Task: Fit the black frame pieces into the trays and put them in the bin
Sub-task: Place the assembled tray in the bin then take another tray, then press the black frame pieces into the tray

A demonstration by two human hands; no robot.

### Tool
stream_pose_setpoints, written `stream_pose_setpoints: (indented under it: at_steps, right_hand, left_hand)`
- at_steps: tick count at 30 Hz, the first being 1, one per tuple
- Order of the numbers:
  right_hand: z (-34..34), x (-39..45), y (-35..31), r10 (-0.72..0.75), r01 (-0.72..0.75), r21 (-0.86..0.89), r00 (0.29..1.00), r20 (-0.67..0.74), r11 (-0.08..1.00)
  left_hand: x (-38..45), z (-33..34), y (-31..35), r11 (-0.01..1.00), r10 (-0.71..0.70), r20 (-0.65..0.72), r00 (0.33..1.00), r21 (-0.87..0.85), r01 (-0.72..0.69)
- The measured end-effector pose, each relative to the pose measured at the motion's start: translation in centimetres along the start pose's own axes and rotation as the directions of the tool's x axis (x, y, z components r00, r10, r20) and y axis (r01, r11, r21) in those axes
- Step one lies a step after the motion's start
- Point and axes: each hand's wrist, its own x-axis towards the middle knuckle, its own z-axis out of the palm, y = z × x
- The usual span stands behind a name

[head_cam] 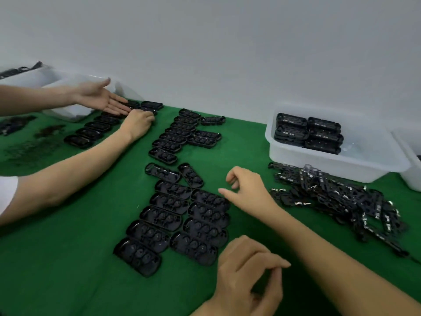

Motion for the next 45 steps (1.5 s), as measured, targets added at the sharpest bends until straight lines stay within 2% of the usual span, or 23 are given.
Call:
stream_pose_setpoints:
  at_steps: [3, 7, 12, 16, 19, 23, 27, 30, 34, 39, 42, 44, 45]
  right_hand:
    - [1.3, 3.5, -2.3, 0.036, -0.038, 0.025, 0.997, 0.062, 0.999]
    - [3.1, 6.8, -5.1, 0.095, -0.081, -0.111, 0.988, 0.125, 0.990]
    - [4.7, 7.8, -5.5, 0.179, -0.152, -0.259, 0.980, 0.083, 0.954]
    - [3.1, 6.8, -5.2, 0.160, -0.150, -0.223, 0.987, 0.030, 0.963]
    - [-0.5, 3.4, -4.2, 0.073, -0.069, -0.251, 0.997, 0.005, 0.965]
    - [-5.5, -6.0, -0.7, -0.012, 0.009, -0.288, 1.000, -0.006, 0.957]
    - [-7.6, -16.6, 3.2, 0.066, -0.057, -0.241, 0.997, 0.027, 0.969]
    - [-7.1, -21.3, 5.2, 0.094, -0.093, -0.219, 0.996, -0.004, 0.971]
    - [-6.2, -23.4, 6.8, 0.031, -0.036, -0.189, 0.999, -0.029, 0.981]
    - [-5.4, -23.8, 7.8, 0.019, -0.026, -0.082, 0.997, -0.080, 0.996]
    - [-5.2, -24.4, 8.2, 0.081, -0.069, 0.095, 0.989, -0.125, 0.993]
    - [-5.3, -24.5, 8.5, 0.108, -0.064, 0.177, 0.963, -0.247, 0.982]
    - [-5.5, -24.5, 8.6, 0.115, -0.051, 0.204, 0.943, -0.313, 0.978]
  left_hand:
    - [1.2, -1.2, -1.2, 0.998, -0.039, -0.036, 0.999, -0.049, 0.037]
    - [1.1, -0.9, -1.1, 0.997, -0.006, -0.051, 0.999, -0.082, 0.002]
    - [1.6, -1.6, -1.3, 0.995, -0.035, -0.061, 0.998, -0.096, 0.029]
    - [1.6, -1.6, -1.4, 0.995, -0.030, -0.016, 0.999, -0.091, 0.028]
    - [1.4, -1.7, -1.3, 0.997, -0.026, 0.007, 1.000, -0.069, 0.026]
    - [1.5, -1.9, -1.0, 0.999, -0.009, 0.018, 1.000, -0.034, 0.010]
    - [2.0, -1.9, -0.5, 0.996, -0.081, 0.085, 0.993, 0.029, 0.079]
    - [2.8, -1.2, -0.7, 0.980, -0.133, 0.195, 0.972, 0.170, 0.100]
    - [5.2, 1.9, -2.8, 0.879, -0.160, 0.458, 0.874, 0.469, -0.085]
    - [7.9, 6.5, -5.9, 0.737, -0.238, 0.580, 0.779, 0.630, -0.244]
    - [8.7, 7.5, -7.2, 0.683, -0.245, 0.601, 0.761, 0.664, -0.304]
    - [9.3, 7.7, -7.1, 0.681, -0.177, 0.642, 0.746, 0.627, -0.378]
    - [9.6, 7.7, -6.9, 0.658, -0.139, 0.689, 0.711, 0.601, -0.454]
